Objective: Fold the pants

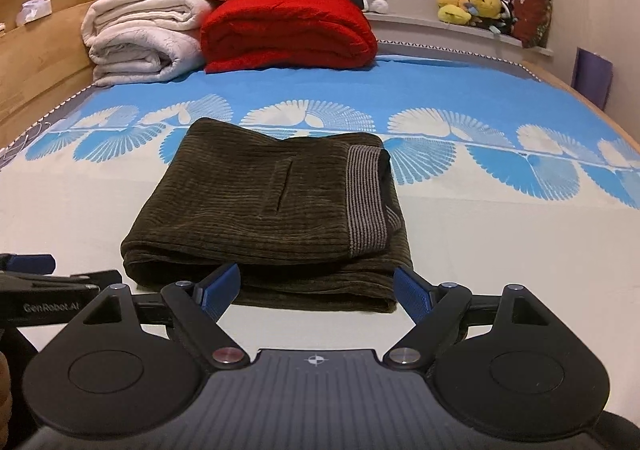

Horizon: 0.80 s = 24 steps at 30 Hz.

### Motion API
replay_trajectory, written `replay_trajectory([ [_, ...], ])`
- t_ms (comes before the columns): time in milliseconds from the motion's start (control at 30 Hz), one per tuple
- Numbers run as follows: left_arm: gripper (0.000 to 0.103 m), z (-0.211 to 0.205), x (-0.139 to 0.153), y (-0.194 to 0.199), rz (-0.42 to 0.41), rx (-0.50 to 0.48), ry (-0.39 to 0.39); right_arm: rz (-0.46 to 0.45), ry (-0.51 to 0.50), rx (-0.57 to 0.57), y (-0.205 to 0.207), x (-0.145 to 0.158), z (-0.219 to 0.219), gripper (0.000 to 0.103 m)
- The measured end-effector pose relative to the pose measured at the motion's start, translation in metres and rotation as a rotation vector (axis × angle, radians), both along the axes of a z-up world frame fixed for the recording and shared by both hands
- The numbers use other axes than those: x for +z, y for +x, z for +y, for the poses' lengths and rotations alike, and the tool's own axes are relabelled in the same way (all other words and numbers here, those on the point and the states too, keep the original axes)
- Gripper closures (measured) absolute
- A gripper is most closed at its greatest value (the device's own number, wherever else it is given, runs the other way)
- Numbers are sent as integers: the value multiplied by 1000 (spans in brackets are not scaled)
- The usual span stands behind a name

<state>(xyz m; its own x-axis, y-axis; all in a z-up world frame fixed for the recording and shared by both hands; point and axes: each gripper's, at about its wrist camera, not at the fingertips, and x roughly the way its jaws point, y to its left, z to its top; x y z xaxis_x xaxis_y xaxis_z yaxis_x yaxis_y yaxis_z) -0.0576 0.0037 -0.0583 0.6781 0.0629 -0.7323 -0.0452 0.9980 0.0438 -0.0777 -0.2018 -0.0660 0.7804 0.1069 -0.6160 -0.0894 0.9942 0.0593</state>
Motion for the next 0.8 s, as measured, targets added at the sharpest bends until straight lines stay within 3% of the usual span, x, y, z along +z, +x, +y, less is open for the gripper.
replay_trajectory([
  [800, 12, 1, -3, 3, 12, 3, -8, 34, 9, 10, 5, -4, -1, 18],
])
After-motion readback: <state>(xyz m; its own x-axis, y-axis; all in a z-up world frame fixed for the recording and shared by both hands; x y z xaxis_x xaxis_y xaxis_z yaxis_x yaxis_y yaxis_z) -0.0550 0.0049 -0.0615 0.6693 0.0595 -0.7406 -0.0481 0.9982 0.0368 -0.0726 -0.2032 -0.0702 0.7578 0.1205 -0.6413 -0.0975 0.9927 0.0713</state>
